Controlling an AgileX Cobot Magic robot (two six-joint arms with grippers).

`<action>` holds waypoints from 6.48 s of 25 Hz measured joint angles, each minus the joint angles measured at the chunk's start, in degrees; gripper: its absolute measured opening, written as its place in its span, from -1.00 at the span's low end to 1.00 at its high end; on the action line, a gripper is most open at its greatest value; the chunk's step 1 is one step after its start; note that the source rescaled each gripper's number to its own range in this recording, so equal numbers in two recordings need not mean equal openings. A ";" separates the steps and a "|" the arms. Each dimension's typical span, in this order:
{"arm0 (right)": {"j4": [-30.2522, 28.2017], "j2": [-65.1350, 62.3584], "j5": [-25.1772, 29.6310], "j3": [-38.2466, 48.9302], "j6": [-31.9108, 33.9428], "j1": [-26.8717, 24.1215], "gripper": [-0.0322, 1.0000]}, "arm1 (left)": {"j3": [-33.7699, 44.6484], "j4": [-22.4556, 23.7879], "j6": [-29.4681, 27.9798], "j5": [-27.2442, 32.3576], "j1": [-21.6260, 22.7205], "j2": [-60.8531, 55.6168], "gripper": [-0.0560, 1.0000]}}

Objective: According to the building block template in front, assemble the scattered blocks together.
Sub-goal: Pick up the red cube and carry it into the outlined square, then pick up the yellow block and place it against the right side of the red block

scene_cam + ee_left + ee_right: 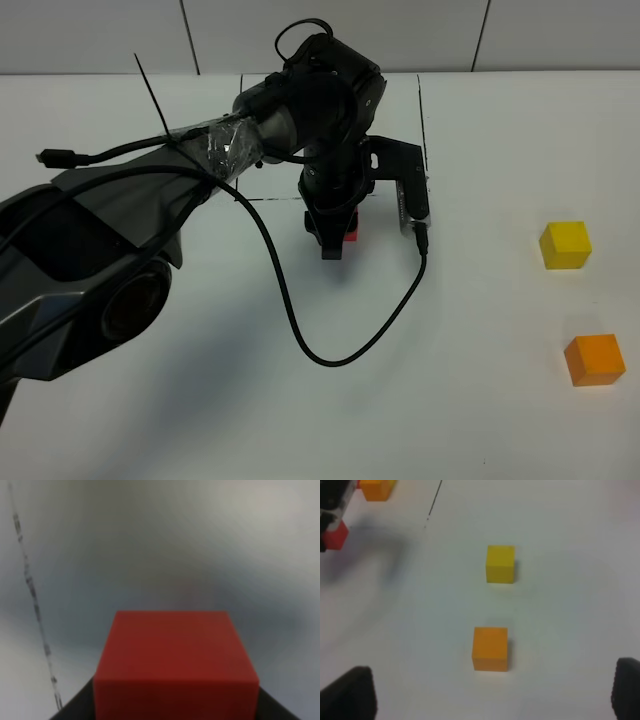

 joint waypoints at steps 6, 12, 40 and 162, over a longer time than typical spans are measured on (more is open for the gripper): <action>0.00 0.00 0.00 0.00 0.00 0.00 0.78 | -4.23 -0.60 2.76 0.00 0.00 3.27 -0.89; 0.00 0.00 0.00 0.00 0.00 0.00 0.74 | -4.70 -5.11 3.93 0.00 -0.02 4.01 -0.89; 0.00 0.00 0.00 0.00 0.00 0.00 0.68 | -4.98 -4.09 2.57 0.00 -0.06 4.01 -0.89; 0.28 0.00 0.00 0.00 -0.05 0.00 0.51 | 95.25 -11.79 -42.17 -7.47 37.19 -139.66 0.74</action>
